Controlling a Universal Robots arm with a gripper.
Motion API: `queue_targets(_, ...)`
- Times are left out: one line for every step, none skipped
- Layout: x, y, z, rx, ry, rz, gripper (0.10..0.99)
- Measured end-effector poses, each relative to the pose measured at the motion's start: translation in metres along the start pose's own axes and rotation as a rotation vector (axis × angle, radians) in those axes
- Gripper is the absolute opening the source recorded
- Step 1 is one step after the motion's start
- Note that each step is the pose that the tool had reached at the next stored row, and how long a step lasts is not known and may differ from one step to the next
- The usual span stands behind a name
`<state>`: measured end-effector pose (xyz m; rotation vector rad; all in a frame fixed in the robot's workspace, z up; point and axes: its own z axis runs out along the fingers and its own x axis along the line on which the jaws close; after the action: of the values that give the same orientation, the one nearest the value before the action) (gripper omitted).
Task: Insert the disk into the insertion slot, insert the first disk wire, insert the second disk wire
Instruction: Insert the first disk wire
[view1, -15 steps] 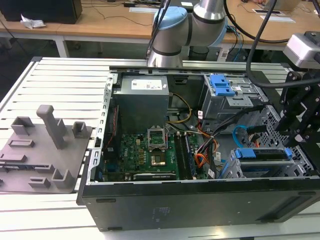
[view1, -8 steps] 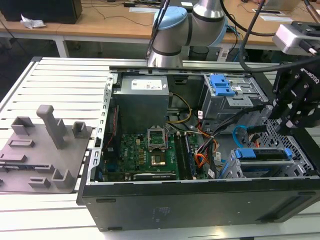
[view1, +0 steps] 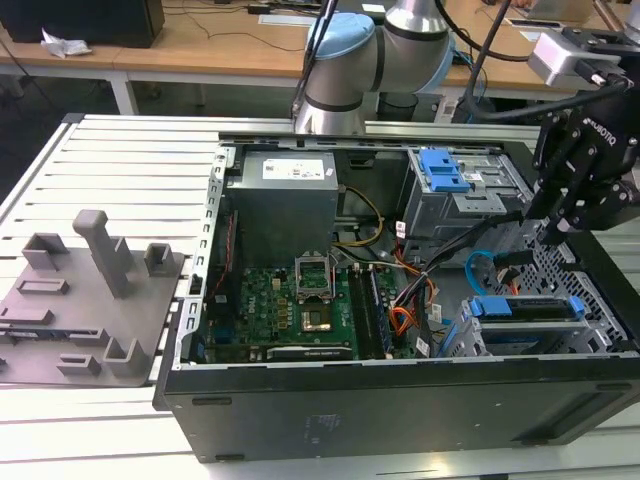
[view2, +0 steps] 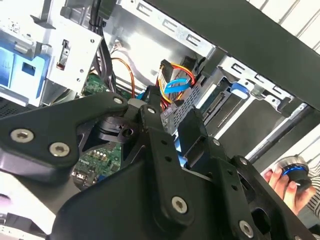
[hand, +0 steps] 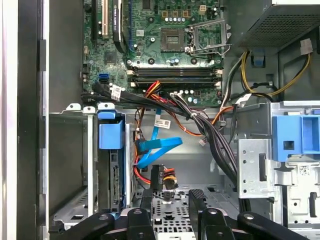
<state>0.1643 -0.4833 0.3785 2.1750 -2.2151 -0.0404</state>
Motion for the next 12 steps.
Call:
queue_targets(0.0,0.0,0.0011,0.0,0.0001,0.0,0.42)
queue_targets(0.0,-0.0001,0.0024,0.0,0.0003,0.0,0.42)
queue_targets(0.0,-0.0001,0.0031,0.0,0.0006,0.0,0.42)
queue_targets(0.0,-0.0001,0.0049,0.0,0.0012,0.0,0.42)
queue_targets(0.0001,0.0017,0.0069,0.0,0.0031,0.0,0.42)
queue_targets(0.0004,0.0051,0.0081,0.0,0.0051,0.0,0.42)
queue_targets(0.0011,0.0114,0.0097,0.0,0.0096,0.0,0.42)
queue_targets(0.0016,0.016,0.0108,0.0,0.013,0.0,0.42)
queue_targets(0.0019,0.0178,0.0132,0.0,0.0163,0.001,0.42)
queue_targets(0.002,0.0177,0.015,0.0,0.0171,0.001,0.42)
queue_targets(0.0021,0.0176,0.0169,0.0,0.0172,0.001,0.42)
queue_targets(0.0023,0.0175,0.02,0.0,0.0172,0.001,0.42)
